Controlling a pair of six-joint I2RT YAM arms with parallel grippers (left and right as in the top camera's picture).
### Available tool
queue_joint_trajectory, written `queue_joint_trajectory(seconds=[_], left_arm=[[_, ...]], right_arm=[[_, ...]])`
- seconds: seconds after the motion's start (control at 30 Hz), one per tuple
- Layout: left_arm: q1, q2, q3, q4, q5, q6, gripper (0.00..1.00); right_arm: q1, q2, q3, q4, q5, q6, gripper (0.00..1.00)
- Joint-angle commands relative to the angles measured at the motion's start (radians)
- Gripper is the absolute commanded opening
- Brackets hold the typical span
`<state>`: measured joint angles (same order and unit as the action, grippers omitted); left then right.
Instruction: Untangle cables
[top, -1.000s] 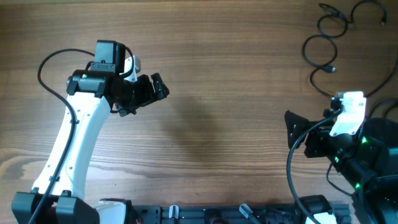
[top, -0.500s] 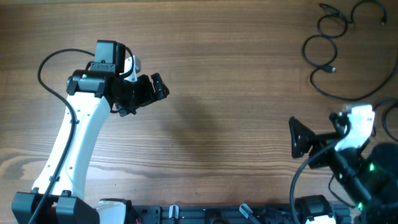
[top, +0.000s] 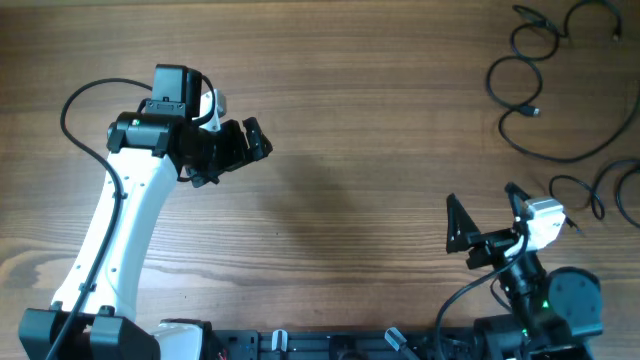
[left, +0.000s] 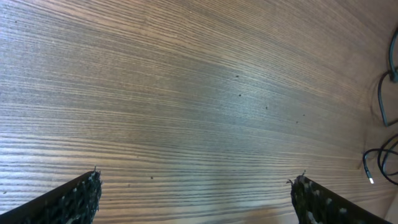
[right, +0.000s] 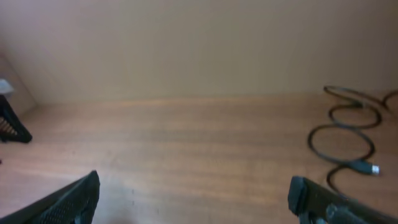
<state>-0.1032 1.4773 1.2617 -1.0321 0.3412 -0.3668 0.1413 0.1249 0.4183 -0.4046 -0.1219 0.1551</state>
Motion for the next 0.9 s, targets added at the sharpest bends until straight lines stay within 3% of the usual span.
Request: queue_joint_trajectory(seconds=[0.0,0.43,0.87], left_arm=[[0.005,-0.018,0.014,0.0,-0.002,0.019,1.0],[0.005,-0.018,0.014,0.0,-0.002,0.019,1.0],[0.005,-0.018,0.014,0.0,-0.002,0.019,1.0]], right_arm=[[0.002,-0.061,-0.077,0.079,0.011,-0.025,1.0],[-0.005,-0.121,-0.335,0.38,0.019,-0.024,1.0],[-0.005,-0.121,-0.394,0.457,0.122,-0.024,1.0]])
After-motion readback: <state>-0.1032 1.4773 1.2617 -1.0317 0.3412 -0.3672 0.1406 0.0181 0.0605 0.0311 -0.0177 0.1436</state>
